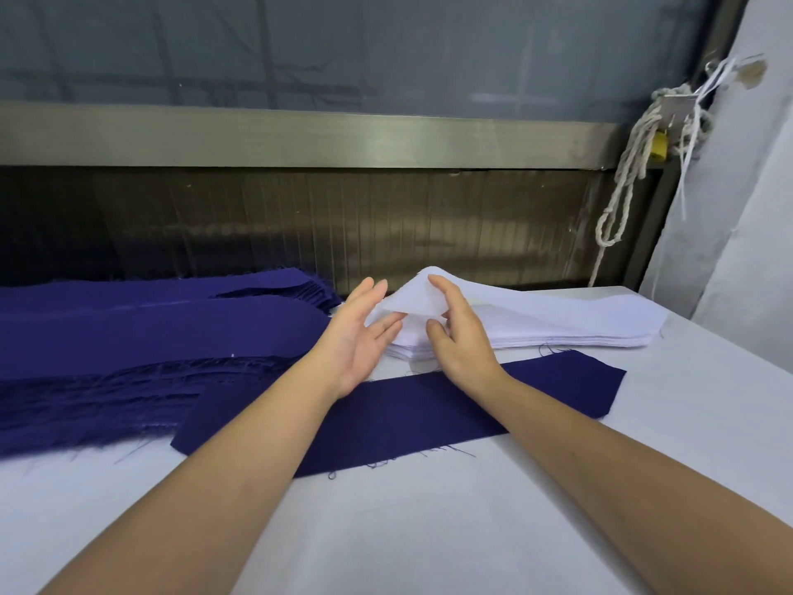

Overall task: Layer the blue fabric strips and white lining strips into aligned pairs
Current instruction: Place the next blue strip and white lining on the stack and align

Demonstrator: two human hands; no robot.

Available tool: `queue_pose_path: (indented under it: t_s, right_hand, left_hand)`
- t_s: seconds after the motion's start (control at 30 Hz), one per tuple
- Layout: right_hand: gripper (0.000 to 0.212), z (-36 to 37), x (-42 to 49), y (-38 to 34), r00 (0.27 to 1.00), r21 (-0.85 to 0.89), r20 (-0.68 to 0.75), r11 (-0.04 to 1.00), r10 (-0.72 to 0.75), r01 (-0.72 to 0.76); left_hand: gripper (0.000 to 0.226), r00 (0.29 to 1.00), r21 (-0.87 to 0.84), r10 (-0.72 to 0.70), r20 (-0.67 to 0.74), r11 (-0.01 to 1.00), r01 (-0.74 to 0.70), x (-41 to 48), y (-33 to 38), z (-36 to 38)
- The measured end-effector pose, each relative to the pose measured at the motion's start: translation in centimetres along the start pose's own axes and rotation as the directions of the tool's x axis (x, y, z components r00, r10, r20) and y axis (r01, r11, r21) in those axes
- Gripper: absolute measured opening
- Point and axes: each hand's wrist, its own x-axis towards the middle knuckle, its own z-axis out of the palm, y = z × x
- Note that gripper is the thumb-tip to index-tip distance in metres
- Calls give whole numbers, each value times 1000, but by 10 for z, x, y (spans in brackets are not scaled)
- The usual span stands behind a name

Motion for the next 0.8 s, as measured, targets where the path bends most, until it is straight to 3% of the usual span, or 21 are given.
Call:
queue_pose_path:
  t_s: [0.23,0.43,0.6,0.8]
  right_hand:
    - [59,-1,0,-3,1000,-11,22,1000,11,-11]
    - [61,-2,-1,-5,999,-12,29,1000,13,-13]
    - [63,-2,-1,-6,999,5,22,1000,23,-23]
    - [64,-1,-1,-6,999,-3,31,1000,26,-26]
  left_hand:
    - [53,998,-56,-50,-48,997,47,1,2,5]
    - [42,998,-55,4,-61,998,-8,0,3,11]
    - [21,992,-385,16,-123,921,-63,0,11,12]
    - [44,991,-457,9,-131,887,-68,-2,13,13]
